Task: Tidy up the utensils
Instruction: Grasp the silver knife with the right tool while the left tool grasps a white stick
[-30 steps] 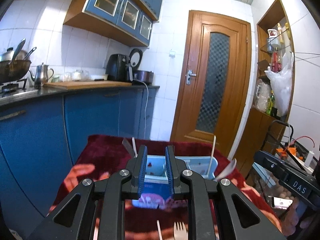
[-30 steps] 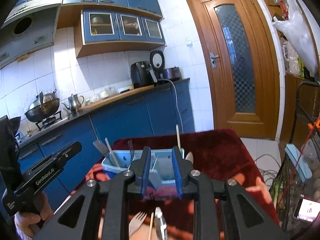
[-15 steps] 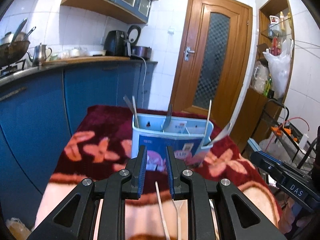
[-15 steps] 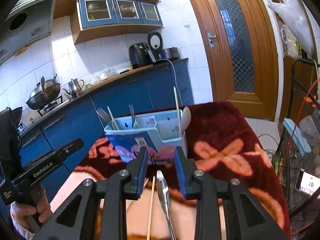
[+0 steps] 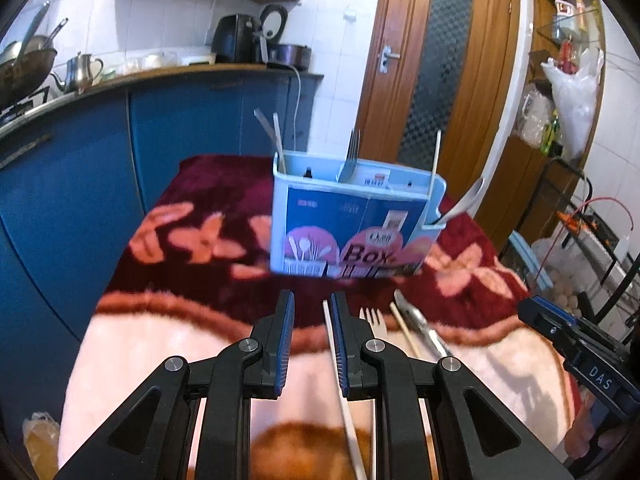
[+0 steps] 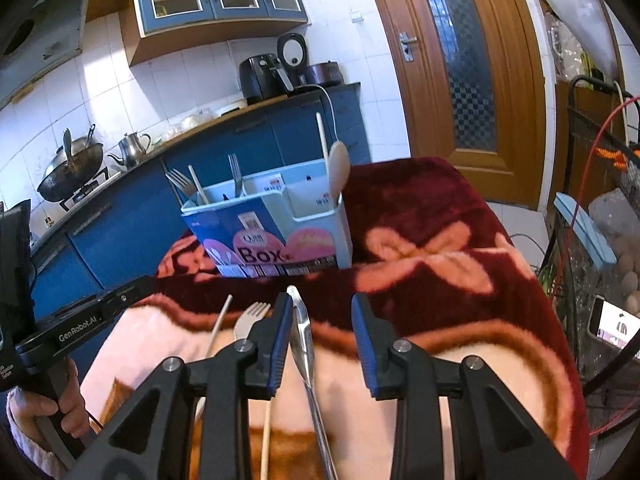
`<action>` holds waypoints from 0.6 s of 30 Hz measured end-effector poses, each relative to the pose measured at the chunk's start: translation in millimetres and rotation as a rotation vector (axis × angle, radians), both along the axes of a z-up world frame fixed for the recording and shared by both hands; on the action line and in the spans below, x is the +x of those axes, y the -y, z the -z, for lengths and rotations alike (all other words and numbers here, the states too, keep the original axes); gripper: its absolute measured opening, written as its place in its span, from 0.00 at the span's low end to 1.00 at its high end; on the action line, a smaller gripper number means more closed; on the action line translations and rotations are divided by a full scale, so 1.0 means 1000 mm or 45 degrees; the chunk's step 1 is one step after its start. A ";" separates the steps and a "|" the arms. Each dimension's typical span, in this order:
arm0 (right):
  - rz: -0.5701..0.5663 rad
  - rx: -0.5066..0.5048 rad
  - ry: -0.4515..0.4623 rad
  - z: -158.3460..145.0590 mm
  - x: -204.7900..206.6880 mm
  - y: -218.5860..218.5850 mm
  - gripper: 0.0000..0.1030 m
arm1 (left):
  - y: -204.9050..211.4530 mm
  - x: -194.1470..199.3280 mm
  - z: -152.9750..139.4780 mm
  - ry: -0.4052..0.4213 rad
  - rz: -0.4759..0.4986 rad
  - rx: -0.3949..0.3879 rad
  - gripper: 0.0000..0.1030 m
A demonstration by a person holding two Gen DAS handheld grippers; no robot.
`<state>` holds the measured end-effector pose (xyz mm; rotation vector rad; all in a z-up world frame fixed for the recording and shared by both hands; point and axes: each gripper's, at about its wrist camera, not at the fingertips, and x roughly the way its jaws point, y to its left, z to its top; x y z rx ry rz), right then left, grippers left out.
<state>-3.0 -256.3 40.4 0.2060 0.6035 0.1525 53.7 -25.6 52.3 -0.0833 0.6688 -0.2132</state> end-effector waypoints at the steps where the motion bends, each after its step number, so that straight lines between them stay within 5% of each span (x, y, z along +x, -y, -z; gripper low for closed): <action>1: 0.001 0.001 -0.007 0.002 0.000 0.000 0.34 | 0.001 0.001 0.003 -0.017 0.003 0.002 0.18; 18: 0.019 0.015 -0.097 0.023 0.006 0.009 0.35 | 0.021 0.026 0.042 -0.246 0.084 0.026 0.18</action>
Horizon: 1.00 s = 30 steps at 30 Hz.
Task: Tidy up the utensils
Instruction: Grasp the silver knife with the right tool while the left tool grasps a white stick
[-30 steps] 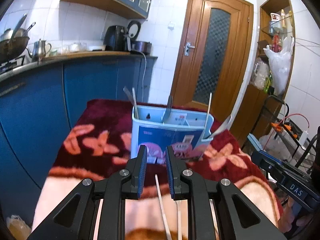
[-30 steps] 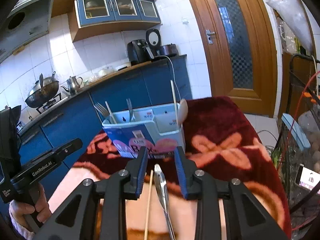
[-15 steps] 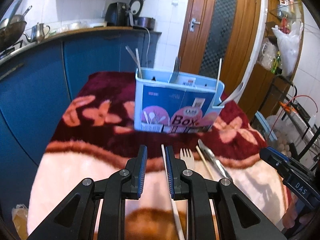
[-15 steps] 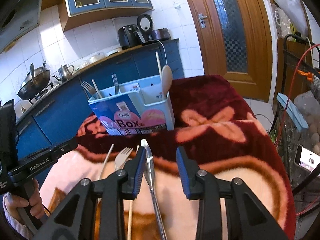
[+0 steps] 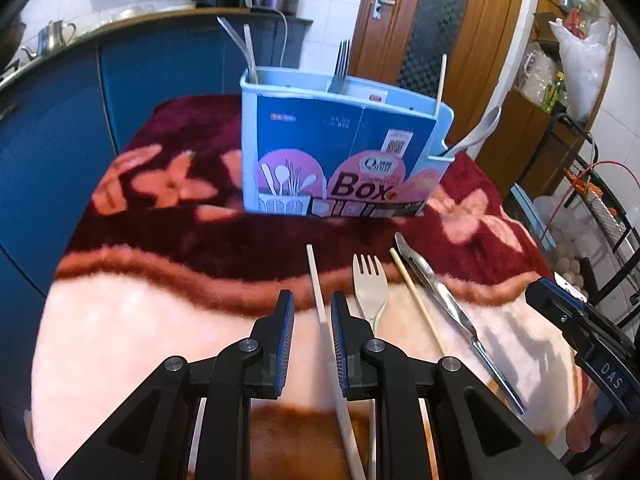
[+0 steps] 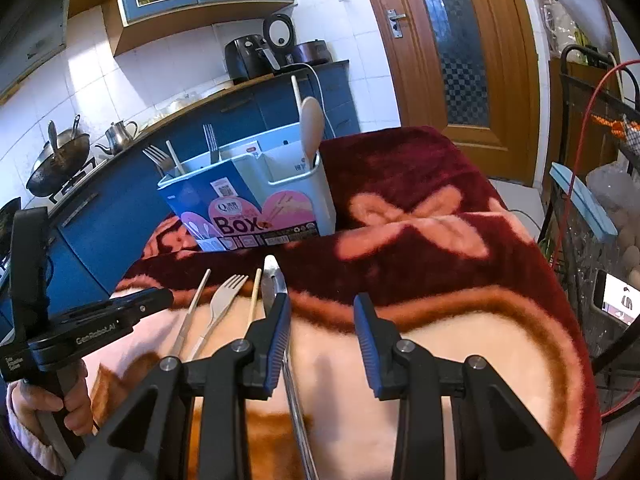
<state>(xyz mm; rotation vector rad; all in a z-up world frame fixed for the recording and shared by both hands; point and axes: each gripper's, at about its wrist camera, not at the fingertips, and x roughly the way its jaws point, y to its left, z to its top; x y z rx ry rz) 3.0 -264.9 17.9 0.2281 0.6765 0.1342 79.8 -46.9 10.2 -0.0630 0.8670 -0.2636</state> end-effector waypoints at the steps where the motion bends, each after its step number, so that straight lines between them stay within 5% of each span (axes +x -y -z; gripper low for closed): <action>1: 0.001 0.001 -0.004 0.001 0.000 0.000 0.35 | 0.001 0.002 0.001 -0.013 0.004 0.000 0.18; 23: 0.013 0.025 -0.039 0.010 0.003 0.009 0.36 | 0.018 0.044 0.023 -0.291 0.134 0.077 0.18; 30: -0.003 0.007 -0.043 0.009 0.003 0.004 0.36 | 0.013 0.043 0.023 -0.290 0.125 0.054 0.08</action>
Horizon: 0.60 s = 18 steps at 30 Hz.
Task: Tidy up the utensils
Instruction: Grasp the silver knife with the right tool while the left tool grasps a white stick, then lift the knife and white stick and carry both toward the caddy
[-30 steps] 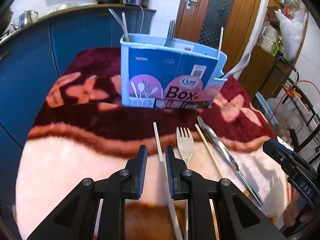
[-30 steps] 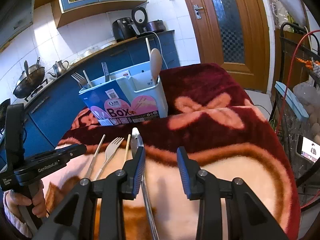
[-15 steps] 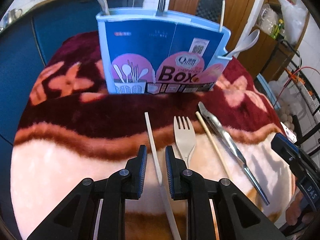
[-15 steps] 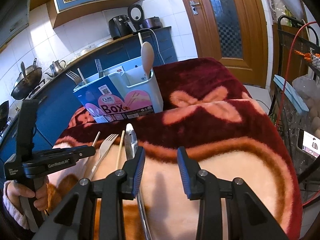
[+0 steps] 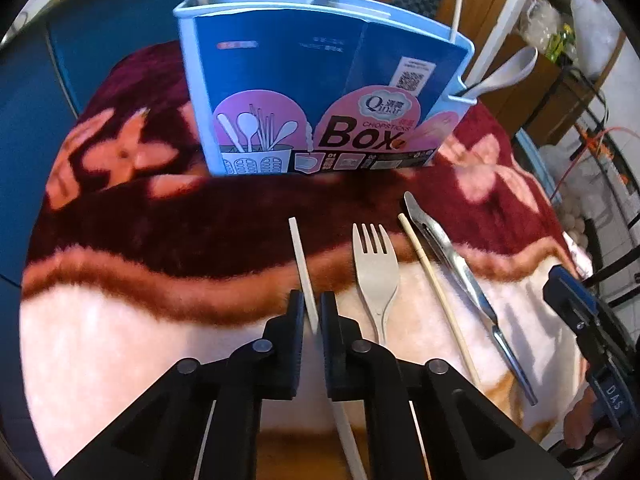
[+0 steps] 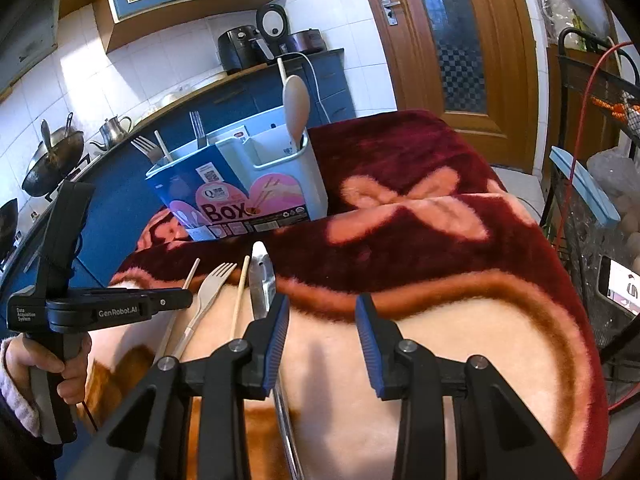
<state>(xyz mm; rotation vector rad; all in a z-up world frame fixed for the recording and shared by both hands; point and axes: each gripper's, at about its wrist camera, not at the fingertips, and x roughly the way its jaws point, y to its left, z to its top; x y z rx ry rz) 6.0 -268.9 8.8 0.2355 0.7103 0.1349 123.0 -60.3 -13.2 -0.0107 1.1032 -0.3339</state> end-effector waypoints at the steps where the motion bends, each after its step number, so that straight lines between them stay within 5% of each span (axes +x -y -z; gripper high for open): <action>1: -0.003 -0.006 0.000 -0.001 0.000 -0.001 0.36 | -0.003 -0.001 0.000 0.005 -0.007 -0.018 0.08; 7: -0.036 -0.034 -0.010 -0.004 0.001 -0.008 0.40 | -0.016 -0.011 -0.001 0.051 -0.051 -0.128 0.04; 18: -0.191 -0.159 -0.152 0.001 0.018 -0.035 0.40 | -0.057 -0.039 -0.036 0.303 -0.164 -0.257 0.04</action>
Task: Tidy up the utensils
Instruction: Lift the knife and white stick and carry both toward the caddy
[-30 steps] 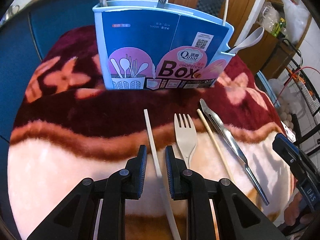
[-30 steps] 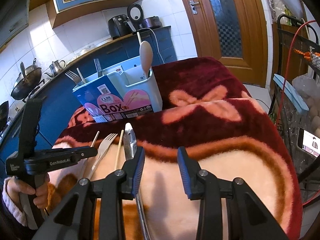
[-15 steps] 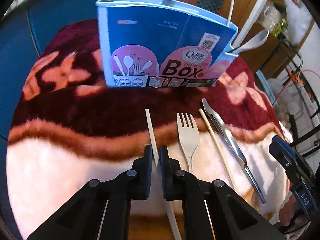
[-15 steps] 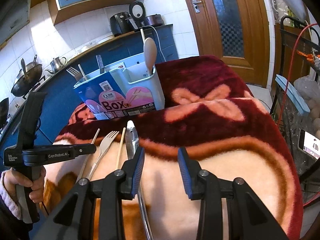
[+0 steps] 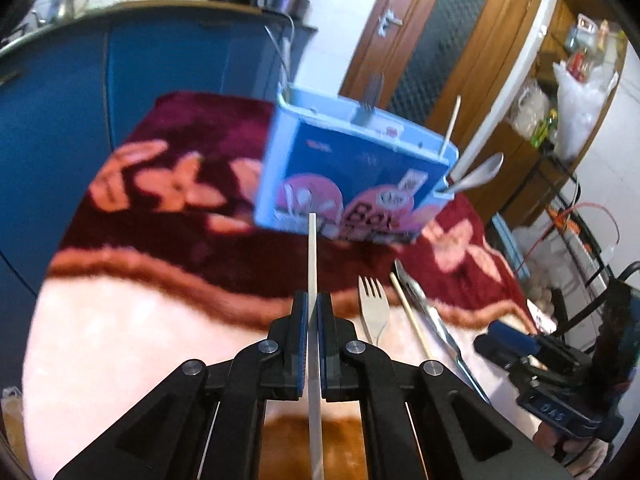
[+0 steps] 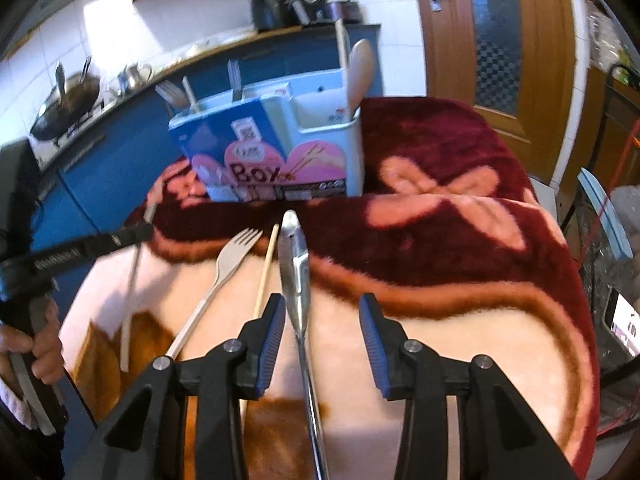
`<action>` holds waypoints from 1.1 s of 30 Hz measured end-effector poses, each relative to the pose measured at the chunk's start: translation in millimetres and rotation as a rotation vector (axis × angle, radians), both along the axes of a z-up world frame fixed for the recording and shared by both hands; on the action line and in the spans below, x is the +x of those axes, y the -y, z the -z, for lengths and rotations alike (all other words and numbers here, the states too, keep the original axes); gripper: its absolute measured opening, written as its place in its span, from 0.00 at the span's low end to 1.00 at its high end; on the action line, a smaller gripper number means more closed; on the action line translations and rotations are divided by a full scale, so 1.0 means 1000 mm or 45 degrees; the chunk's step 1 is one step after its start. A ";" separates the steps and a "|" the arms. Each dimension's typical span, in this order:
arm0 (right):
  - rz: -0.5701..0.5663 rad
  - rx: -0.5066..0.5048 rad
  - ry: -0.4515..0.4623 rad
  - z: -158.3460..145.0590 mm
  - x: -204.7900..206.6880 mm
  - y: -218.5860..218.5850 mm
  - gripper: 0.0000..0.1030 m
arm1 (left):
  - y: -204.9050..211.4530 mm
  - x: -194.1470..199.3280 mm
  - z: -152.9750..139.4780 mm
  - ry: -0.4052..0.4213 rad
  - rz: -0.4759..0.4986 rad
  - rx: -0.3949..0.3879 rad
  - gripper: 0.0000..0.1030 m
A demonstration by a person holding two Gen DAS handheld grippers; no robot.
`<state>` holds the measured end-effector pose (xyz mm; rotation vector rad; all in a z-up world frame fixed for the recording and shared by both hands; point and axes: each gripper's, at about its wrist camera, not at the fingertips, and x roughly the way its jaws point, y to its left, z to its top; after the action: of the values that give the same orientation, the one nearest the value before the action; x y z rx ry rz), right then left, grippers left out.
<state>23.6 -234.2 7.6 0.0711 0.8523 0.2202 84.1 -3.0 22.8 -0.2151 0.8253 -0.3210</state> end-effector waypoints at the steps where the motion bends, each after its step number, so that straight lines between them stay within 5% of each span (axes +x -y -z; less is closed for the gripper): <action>1: -0.015 -0.021 -0.020 0.001 0.002 -0.003 0.40 | -0.002 -0.001 -0.002 0.016 -0.007 -0.004 0.04; 27: -0.191 -0.294 -0.302 0.016 0.067 -0.045 0.41 | -0.032 -0.019 -0.014 0.183 -0.030 -0.055 0.04; 33: -0.152 -0.224 -0.241 0.016 0.061 -0.040 0.21 | -0.031 -0.022 -0.016 0.222 -0.034 -0.051 0.04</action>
<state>85.0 -194.2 -8.2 -0.1255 1.0622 0.2522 62.0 28.3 39.2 -0.2315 0.6439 -0.3267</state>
